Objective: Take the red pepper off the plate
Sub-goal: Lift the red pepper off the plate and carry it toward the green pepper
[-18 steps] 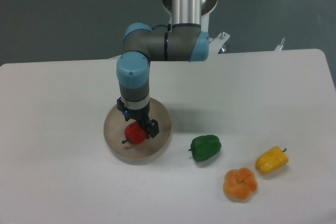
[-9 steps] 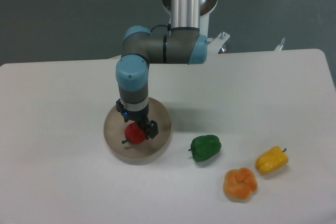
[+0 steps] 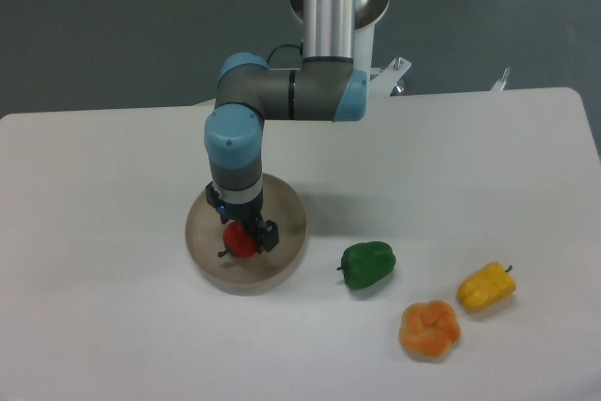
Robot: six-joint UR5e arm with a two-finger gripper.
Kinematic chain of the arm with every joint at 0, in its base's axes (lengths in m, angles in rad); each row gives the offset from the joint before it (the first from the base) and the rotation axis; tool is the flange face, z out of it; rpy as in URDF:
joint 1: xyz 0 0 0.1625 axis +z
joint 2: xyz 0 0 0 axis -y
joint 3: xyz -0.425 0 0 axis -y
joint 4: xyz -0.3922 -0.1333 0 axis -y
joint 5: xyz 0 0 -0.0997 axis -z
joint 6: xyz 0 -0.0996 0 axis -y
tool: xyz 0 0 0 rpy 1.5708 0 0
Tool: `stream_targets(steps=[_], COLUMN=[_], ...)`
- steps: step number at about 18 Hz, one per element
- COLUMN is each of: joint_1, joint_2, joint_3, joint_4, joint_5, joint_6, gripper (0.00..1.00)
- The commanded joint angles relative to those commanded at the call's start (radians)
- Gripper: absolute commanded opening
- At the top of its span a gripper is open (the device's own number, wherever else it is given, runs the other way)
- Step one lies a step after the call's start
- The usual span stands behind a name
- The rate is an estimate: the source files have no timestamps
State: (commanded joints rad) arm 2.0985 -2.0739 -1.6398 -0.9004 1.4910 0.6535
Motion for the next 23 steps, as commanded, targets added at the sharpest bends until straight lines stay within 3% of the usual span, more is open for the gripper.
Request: stream_targets(steps=[1, 7, 11, 15, 23], joint_1=[0.0, 0.008, 0.052, 0.139, 0.356], joint_2=[0.0, 0.017, 0.038, 0.04, -0.009], joint_3=[0.002, 0.015, 0.07, 0.124, 0.245], joint_4=[0.0, -0.002, -0.012, -0.018, -0.021], joint_5=[0.0, 0.0, 0.006, -0.003, -0.021], joint_6=[0.002, 0.017, 0.072, 0.161, 0.466], gripper=[0.53, 0.39, 0.36, 0.36, 0.36])
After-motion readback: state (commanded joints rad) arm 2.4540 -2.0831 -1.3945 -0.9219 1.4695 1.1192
